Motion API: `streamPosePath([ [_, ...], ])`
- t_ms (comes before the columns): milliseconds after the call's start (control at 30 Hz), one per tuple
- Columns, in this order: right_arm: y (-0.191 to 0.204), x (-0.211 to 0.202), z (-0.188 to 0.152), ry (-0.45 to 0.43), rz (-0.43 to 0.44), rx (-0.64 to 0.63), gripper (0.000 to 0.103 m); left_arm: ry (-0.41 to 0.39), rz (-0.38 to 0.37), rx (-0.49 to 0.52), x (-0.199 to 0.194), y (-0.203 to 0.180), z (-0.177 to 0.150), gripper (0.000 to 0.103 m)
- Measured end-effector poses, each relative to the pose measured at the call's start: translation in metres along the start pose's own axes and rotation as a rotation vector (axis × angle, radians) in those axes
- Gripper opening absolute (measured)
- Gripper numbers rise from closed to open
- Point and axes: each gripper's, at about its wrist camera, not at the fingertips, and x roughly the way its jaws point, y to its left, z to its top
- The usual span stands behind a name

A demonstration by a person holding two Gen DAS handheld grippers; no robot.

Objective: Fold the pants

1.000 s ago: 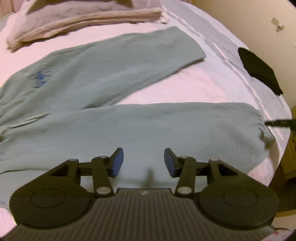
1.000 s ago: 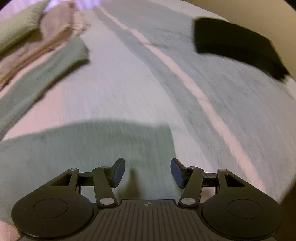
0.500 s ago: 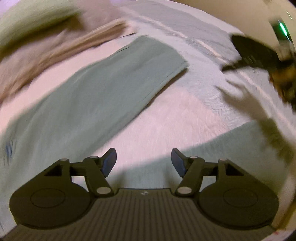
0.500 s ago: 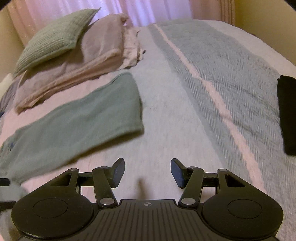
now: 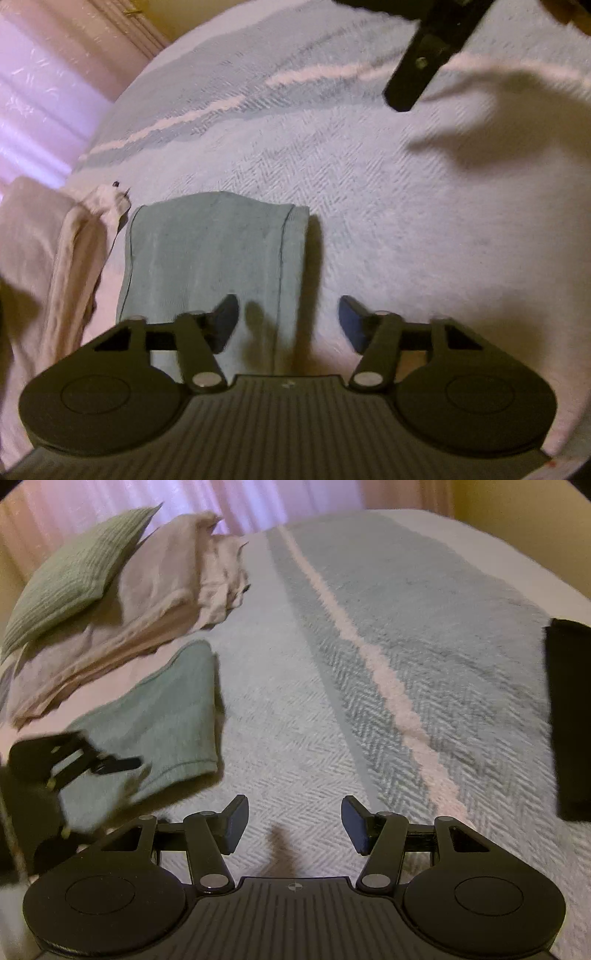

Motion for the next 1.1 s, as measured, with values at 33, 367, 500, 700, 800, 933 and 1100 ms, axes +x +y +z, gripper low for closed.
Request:
streamPosePath([
  [33, 0.0, 0.005, 0.001, 0.008, 0.028, -0.021, 0.053, 0.016, 0.007, -0.025, 0.004, 0.005, 0.003, 0.015],
  [367, 0.061, 0.053, 0.032, -0.037, 0.265, -0.091, 0.069, -0.031, -0.028, -0.732, -0.064, 0.173, -0.038, 0.004],
  [500, 0.091, 0.082, 0.055, -0.074, 0.311, -0.04, 0.07, -0.025, -0.052, -0.821, -0.068, 0.202, -0.056, 0.003],
  [700, 0.138, 0.121, 0.052, -0.106, 0.254, -0.135, 0.07, -0.038, -0.075, -0.84, -0.068, 0.212, -0.063, 0.003],
  [800, 0.145, 0.135, 0.049, -0.112, 0.237, -0.131, 0.07, -0.047, -0.085, -0.85, -0.067, 0.212, -0.069, 0.003],
  [933, 0.148, 0.125, 0.046, -0.171, 0.151, -0.216, 0.046, -0.052, -0.076, -0.837, -0.07, 0.212, -0.071, 0.003],
  [1100, 0.115, 0.081, 0.068, -0.236, -0.056, -0.409, 0.011, -0.073, -0.088, -0.773, -0.075, 0.198, -0.064, 0.003],
])
